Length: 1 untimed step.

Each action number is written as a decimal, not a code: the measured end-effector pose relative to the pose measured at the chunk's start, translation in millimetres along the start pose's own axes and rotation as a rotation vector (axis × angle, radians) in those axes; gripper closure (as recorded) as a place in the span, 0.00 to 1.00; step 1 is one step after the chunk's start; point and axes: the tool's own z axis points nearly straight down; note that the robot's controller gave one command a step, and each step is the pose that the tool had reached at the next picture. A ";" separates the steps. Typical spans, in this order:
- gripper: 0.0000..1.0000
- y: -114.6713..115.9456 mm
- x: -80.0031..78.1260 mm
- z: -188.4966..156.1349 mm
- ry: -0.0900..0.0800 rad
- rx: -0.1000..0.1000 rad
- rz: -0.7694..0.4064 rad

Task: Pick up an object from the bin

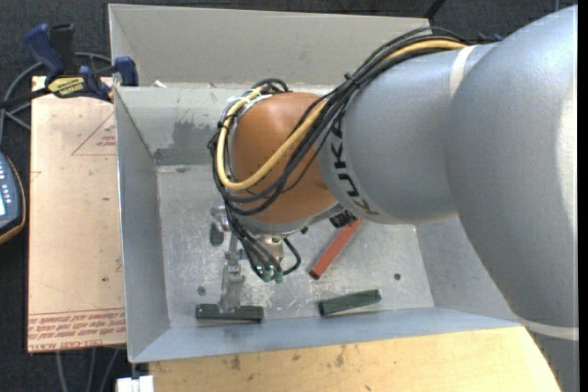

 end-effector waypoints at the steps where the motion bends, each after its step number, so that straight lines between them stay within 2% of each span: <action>1: 0.00 -25.3 12.6 72.2 -0.019 -0.003 -0.143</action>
Offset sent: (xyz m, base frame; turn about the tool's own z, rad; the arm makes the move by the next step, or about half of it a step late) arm -0.0163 -0.0254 -0.0720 -0.1474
